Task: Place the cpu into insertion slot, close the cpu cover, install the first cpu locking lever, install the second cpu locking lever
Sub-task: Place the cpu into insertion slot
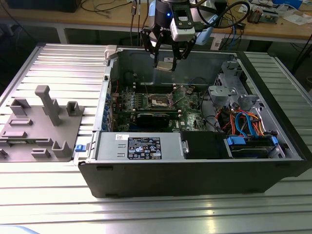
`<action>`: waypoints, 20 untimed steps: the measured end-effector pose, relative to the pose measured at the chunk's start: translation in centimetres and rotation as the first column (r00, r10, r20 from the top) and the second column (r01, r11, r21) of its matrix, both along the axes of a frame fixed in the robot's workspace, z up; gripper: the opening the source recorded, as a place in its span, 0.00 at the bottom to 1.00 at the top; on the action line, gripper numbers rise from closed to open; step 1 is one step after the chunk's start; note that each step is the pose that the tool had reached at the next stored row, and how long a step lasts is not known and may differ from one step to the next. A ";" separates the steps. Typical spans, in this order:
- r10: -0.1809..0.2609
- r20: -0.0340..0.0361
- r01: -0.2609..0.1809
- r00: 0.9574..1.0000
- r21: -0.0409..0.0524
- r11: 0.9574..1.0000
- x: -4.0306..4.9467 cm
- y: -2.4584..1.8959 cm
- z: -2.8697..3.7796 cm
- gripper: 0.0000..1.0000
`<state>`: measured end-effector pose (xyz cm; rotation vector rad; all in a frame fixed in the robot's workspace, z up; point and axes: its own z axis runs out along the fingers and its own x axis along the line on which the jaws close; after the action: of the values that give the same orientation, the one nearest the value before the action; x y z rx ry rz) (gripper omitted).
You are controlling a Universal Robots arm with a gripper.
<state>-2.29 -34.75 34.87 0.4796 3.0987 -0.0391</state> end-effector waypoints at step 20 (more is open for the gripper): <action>-0.021 0.000 0.021 1.000 -0.002 1.000 0.00 0.00 0.00 0.54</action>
<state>-2.29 -34.75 34.87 0.5115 3.0936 -0.0419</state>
